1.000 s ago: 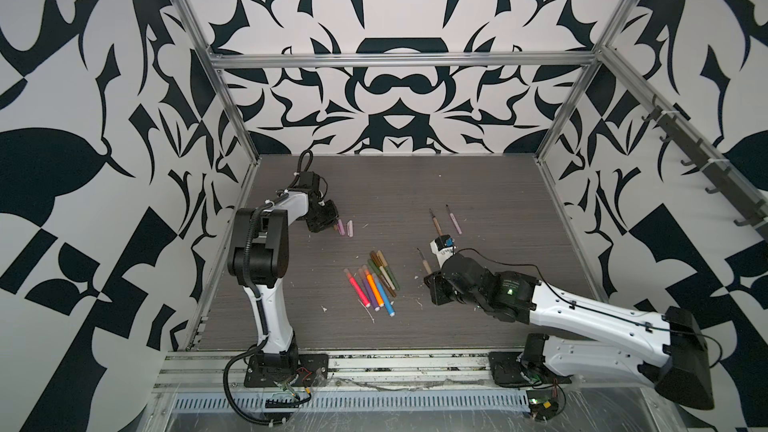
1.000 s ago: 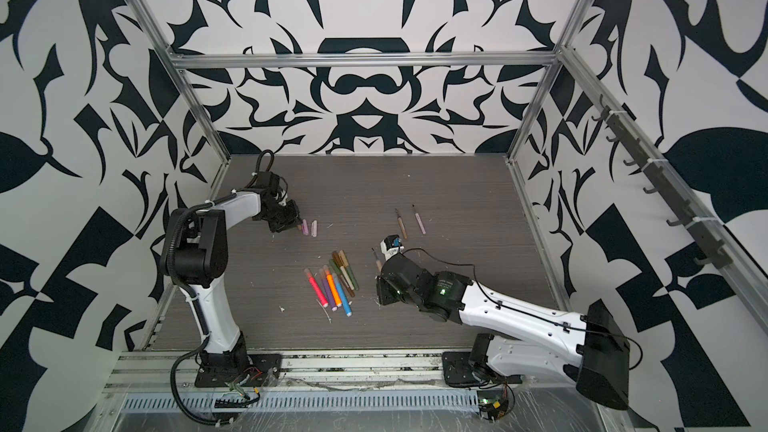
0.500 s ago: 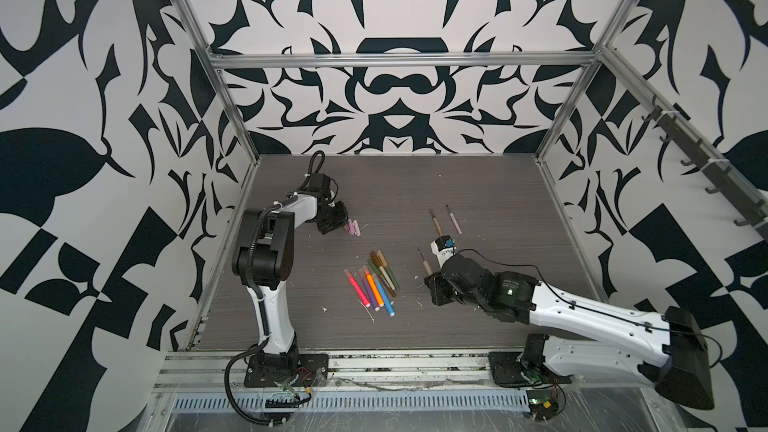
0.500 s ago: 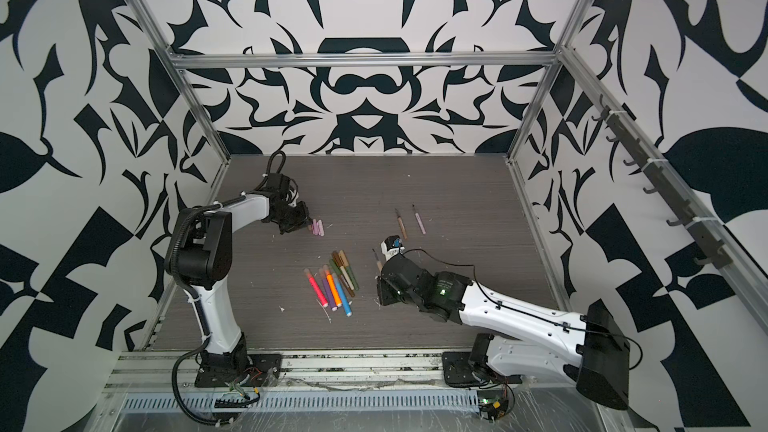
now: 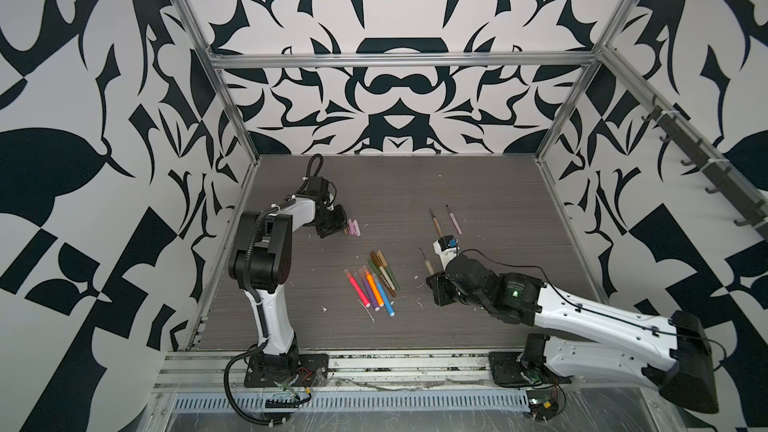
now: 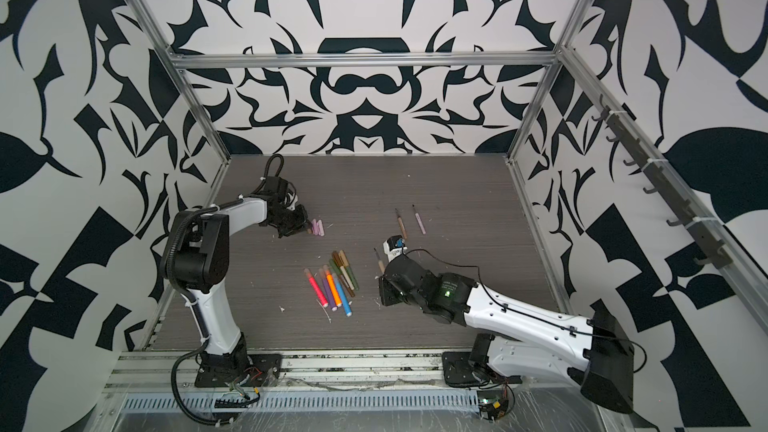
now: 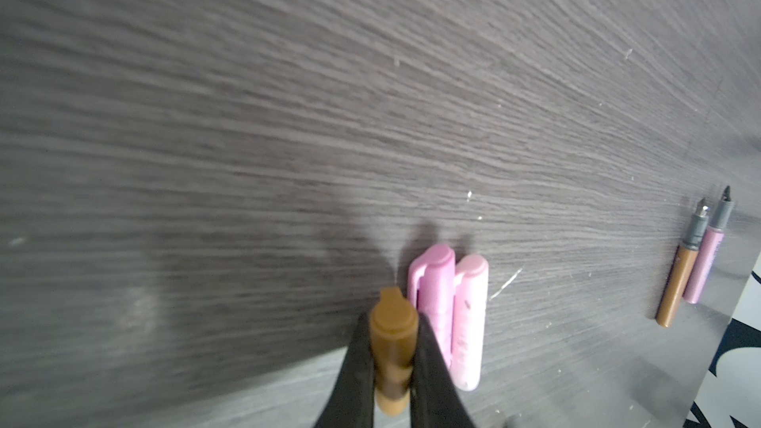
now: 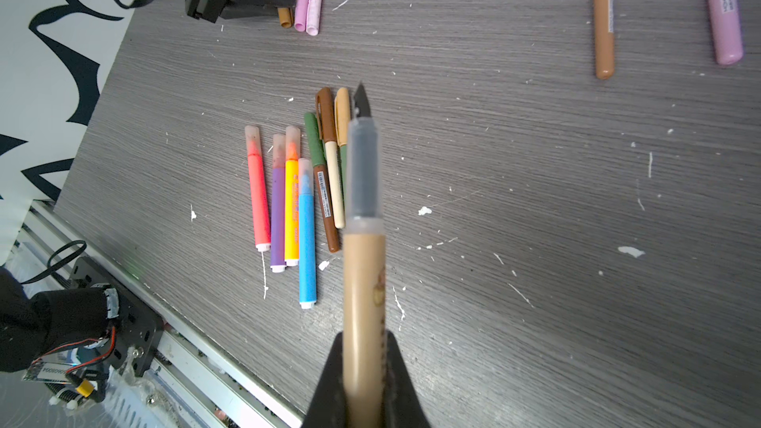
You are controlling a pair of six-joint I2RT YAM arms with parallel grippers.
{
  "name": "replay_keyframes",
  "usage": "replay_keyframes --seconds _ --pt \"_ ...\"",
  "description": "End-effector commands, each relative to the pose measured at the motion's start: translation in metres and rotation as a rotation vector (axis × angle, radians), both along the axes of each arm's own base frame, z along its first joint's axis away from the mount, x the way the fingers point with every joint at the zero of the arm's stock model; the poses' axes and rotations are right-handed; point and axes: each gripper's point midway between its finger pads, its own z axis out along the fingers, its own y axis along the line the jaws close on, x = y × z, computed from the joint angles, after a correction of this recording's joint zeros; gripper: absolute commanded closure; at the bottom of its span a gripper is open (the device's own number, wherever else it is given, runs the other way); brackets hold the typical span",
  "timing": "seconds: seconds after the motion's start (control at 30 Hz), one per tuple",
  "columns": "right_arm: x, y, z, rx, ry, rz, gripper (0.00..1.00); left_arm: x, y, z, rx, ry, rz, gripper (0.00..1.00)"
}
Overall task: Open the pen caps
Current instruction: 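Lower the tan cap beside the pink caps and open the left gripper, then carry the uncapped tan pen toward the other uncapped pens with the right gripper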
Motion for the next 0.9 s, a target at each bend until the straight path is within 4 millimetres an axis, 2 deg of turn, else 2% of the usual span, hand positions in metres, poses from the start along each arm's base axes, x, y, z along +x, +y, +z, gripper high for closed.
replay_keyframes --seconds 0.0,0.17,0.67,0.87 --pt "0.001 -0.006 0.002 0.003 -0.007 -0.023 1.0 -0.025 0.003 -0.013 0.017 0.088 -0.001 0.87" --pt "0.001 -0.007 0.001 0.001 -0.008 -0.028 1.0 -0.027 0.004 -0.015 0.022 0.093 0.0 0.69" --pt "0.0 -0.011 0.006 -0.013 -0.009 -0.025 1.0 -0.024 0.003 -0.002 0.017 0.068 0.001 0.66" --pt "0.018 -0.033 0.019 -0.111 -0.056 -0.053 1.0 -0.024 0.009 -0.002 0.051 0.07 0.01 0.66"
